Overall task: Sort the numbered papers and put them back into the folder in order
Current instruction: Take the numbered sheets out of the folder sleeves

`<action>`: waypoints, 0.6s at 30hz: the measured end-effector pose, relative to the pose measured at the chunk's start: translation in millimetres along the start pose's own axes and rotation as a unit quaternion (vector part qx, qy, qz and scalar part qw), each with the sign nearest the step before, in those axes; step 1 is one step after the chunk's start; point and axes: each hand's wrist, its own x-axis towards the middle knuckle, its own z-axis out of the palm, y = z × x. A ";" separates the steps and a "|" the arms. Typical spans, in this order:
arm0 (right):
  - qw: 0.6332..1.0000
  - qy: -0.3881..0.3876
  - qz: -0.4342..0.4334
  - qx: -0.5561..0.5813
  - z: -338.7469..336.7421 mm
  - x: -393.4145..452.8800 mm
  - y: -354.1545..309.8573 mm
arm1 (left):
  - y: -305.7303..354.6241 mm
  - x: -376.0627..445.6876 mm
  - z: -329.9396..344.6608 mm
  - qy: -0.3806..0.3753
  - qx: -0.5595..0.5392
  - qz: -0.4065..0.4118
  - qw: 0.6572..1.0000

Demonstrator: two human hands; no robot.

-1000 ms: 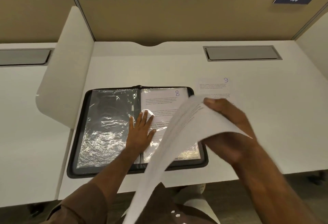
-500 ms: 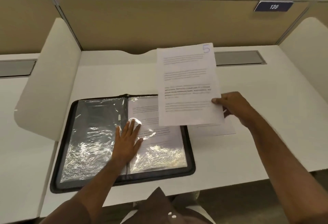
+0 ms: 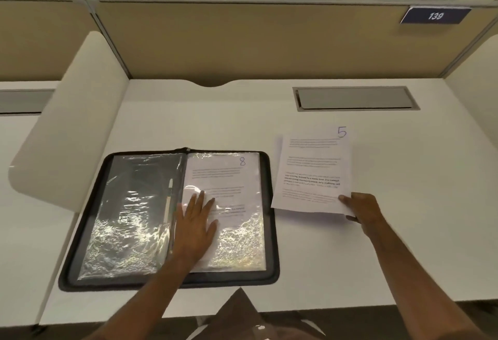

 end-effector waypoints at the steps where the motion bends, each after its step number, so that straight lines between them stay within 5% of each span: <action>1: 1.000 0.001 0.004 -0.004 -1.7 3.0 4.1 | 10.2 -2.8 3.3 0.003 -0.018 0.007 1.000; 12: 0.987 0.052 0.000 -0.154 -18.6 39.4 40.8 | 68.2 -12.9 26.8 -0.049 0.002 0.044 0.998; 18: 0.956 0.152 -0.096 -0.232 -16.8 12.5 51.0 | 68.9 -14.4 28.3 0.019 -0.099 0.036 0.994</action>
